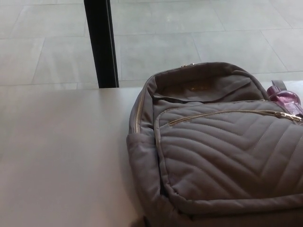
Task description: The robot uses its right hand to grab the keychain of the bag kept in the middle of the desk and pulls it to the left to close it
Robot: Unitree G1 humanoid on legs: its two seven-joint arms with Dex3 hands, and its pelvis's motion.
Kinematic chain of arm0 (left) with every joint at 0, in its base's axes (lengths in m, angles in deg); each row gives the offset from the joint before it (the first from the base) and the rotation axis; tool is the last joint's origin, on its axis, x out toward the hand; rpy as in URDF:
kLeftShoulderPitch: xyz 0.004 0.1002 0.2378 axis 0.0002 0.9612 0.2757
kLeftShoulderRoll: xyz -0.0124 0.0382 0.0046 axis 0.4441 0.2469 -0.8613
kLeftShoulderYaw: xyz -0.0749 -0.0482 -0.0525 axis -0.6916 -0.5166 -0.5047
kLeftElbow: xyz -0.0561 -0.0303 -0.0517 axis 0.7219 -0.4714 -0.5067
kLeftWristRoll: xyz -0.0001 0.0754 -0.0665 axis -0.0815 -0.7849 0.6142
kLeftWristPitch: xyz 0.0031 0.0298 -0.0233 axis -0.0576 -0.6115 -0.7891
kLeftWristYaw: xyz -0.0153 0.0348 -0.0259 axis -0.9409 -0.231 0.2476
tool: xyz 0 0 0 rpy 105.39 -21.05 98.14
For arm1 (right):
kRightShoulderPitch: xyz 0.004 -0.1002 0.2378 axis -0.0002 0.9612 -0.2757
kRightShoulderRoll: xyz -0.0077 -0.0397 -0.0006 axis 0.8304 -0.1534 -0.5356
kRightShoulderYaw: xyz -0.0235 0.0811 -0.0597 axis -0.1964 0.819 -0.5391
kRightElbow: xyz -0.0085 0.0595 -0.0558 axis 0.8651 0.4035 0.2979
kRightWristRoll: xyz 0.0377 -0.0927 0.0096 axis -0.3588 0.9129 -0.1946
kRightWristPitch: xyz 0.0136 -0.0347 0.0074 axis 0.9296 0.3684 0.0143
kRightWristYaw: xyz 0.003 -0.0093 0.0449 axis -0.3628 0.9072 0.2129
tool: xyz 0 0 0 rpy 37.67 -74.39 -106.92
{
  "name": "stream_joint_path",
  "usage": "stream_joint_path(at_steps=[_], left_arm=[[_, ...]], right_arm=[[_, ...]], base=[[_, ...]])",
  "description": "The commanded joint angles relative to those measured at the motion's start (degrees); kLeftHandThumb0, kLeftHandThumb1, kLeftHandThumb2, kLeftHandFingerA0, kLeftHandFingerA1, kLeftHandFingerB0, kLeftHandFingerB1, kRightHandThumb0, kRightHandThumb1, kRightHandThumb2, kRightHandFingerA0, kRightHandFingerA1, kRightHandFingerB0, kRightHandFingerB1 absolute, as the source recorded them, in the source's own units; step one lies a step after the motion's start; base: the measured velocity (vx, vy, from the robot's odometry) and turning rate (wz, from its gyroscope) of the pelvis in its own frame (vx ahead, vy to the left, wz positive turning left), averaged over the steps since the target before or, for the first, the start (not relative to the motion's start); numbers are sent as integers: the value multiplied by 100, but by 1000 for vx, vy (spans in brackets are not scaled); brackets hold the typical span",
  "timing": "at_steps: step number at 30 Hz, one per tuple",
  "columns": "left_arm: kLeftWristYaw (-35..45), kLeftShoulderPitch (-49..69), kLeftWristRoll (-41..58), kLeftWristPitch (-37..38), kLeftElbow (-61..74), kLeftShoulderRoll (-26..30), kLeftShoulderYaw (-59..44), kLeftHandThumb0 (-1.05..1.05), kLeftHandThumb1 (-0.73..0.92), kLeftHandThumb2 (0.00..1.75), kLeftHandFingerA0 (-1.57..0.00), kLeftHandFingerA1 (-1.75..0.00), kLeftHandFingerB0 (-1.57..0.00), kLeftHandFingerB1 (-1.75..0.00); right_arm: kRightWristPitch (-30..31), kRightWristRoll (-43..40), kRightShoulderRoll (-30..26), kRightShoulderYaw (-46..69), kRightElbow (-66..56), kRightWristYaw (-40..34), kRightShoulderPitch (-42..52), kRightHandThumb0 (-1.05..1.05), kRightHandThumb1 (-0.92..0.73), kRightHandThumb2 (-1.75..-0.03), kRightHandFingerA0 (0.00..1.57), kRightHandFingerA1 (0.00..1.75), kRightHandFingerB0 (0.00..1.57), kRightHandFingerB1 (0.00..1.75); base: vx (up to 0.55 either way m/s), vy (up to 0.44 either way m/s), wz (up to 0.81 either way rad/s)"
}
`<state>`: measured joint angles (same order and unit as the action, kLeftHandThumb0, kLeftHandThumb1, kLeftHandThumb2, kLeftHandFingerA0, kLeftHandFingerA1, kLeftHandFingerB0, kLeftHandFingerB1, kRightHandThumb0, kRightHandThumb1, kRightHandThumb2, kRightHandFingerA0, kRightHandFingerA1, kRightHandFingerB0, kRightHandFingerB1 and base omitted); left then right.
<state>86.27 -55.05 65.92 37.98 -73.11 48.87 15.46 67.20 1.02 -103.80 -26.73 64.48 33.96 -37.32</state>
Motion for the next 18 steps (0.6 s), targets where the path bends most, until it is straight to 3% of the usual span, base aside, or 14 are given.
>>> stream_joint_path(at_steps=[1,2,7,9,11,14,15,16,17,18], left_arm=[[36,5,-5,-5,-61,120,-26,-105,61,96,-83,-130,-60,-130],[41,-1,-4,2,-80,120,-28,-105,61,95,-83,-129,-60,-130],[-27,-23,-36,1,-120,125,0,-105,62,96,-82,-129,-59,-124],[21,36,19,-48,5,106,-29,-105,63,97,-82,-130,-59,-124],[50,49,33,-42,-1,91,-39,-105,62,98,-86,-129,-61,-130],[17,24,10,-34,-55,79,-30,-105,62,100,-85,-129,-60,-125],[3,19,-20,39,-103,68,-12,-105,62,100,-88,-127,-60,-129],[2,15,-22,40,-110,68,-11,-105,48,122,-91,-123,-69,-118],[-14,11,-23,25,-107,70,-9,-105,62,99,-89,-126,-62,-130],[-13,13,-12,0,-101,72,-15,-105,62,100,-87,-127,-61,-129]], right_arm=[[-262,303,-105,-173,-16,36,142,-19,-42,-92,36,65,15,51],[-261,322,-99,-181,-6,18,142,-23,-61,-58,43,60,29,31],[-202,467,-48,-257,79,-57,121,-22,-60,-58,54,75,31,31],[-59,504,-11,-306,68,-32,96,-20,-63,-58,58,102,33,31],[-66,476,34,-336,99,-40,48,-19,-64,-59,68,100,33,33],[-472,524,135,-375,310,-390,-6,-20,-64,-59,75,107,40,35],[-571,543,172,-365,342,-500,-3,-20,-64,-60,78,125,42,37],[-547,585,190,-379,336,-532,-10,-20,-67,-62,77,137,44,37],[-669,626,235,-379,395,-676,-18,-19,-69,-63,78,141,48,39],[-703,640,266,-376,420,-741,-23,-19,-71,-65,79,145,55,42]], base=[[0,0,0],[0,0,0],[0,0,0],[0,0,0],[0,0,0],[0,0,0],[0,0,0],[0,0,0],[0,0,0],[0,0,0]])
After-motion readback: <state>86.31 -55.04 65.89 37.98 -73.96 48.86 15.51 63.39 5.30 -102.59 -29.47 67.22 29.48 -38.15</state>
